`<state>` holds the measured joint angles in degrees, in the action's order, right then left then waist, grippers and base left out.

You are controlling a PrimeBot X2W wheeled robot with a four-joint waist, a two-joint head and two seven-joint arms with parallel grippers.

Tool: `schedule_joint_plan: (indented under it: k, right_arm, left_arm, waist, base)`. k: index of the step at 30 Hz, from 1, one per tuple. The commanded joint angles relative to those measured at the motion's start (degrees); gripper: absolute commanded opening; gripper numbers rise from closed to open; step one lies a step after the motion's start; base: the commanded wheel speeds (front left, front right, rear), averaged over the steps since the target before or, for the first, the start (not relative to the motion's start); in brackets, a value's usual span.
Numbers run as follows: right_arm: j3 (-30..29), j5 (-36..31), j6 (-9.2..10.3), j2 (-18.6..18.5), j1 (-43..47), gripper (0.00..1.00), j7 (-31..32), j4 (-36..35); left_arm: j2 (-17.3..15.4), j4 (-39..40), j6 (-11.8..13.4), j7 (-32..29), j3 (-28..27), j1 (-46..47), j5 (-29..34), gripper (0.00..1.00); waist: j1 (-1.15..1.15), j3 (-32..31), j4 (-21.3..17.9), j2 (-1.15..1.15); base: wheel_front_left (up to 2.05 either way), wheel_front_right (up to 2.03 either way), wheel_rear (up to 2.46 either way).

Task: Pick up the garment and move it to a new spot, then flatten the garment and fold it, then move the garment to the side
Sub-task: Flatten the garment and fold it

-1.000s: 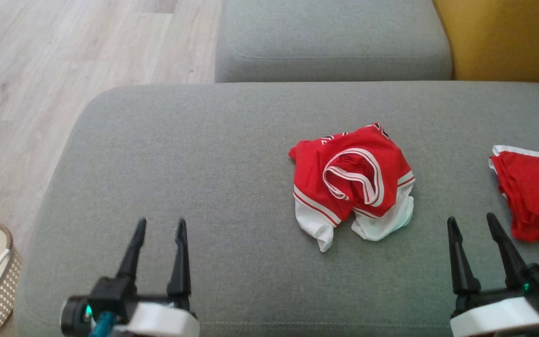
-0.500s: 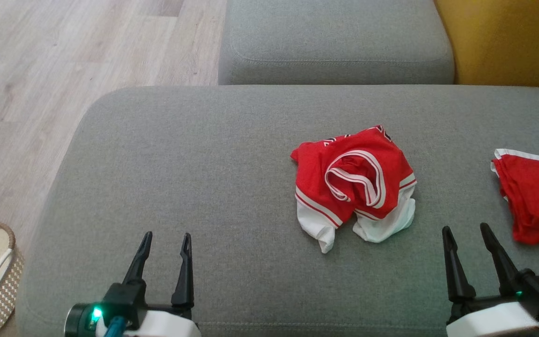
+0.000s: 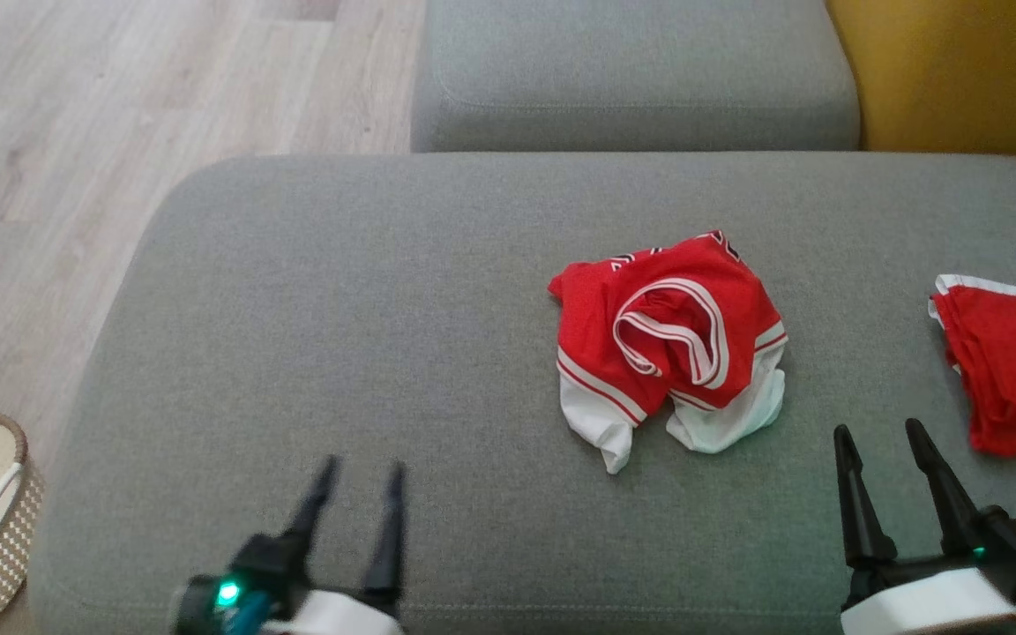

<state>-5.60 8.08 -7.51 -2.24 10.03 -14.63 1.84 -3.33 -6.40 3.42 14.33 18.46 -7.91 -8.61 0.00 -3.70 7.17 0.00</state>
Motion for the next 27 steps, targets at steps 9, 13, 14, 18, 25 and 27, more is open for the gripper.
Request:
schedule_joint_plan:
  k: [9, 13, 14, 18, 25, 27]
  right_arm:
    - [2.2, -2.2, 0.02, -0.6, -4.2, 1.00, -0.4, -3.5]
    - [2.0, -2.9, 0.02, -0.6, -5.8, 1.00, -0.4, -4.6]
    - [2.1, -3.1, 0.02, -0.6, -6.3, 1.00, -0.4, -4.8]
    - [1.9, -3.5, 0.02, -0.6, -7.9, 1.00, -0.4, -5.2]
    - [1.6, -3.6, 0.02, -0.6, -11.1, 1.00, -0.4, -6.0]
    - [1.7, -3.4, 0.02, -0.6, -11.7, 1.00, -0.4, -5.9]
  left_arm:
    - [0.5, -8.4, -5.7, 0.7, 11.8, 15.1, -6.2, 1.00]
    - [0.5, -11.9, -6.4, 0.7, 17.0, 21.3, -8.9, 1.00]
    - [0.5, -12.7, -6.5, 0.7, 18.1, 22.9, -9.6, 1.00]
    - [0.5, -15.9, -7.0, 0.7, 21.8, 27.2, -11.7, 1.00]
    - [0.5, -20.0, -6.2, 0.7, 27.5, 35.9, -17.3, 1.00]
    - [0.5, -20.7, -3.7, 0.7, 28.0, 38.3, -18.4, 1.00]
  waist:
    - [0.00, 4.4, -3.9, 0.00]
    - [0.00, 8.6, -6.2, 0.00]
    - [0.00, 9.7, -6.9, 0.00]
    - [0.00, 12.5, -8.6, 0.00]
    - [0.00, 17.2, -11.8, 0.00]
    - [0.00, 18.1, -12.7, 0.00]
  base:
    - [0.00, 0.00, 0.00]
    - [0.00, 0.00, 0.00]
    - [0.00, 0.00, 0.00]
    - [0.00, 0.00, 0.00]
    - [0.00, 0.00, 0.00]
    - [0.00, 0.00, 0.00]
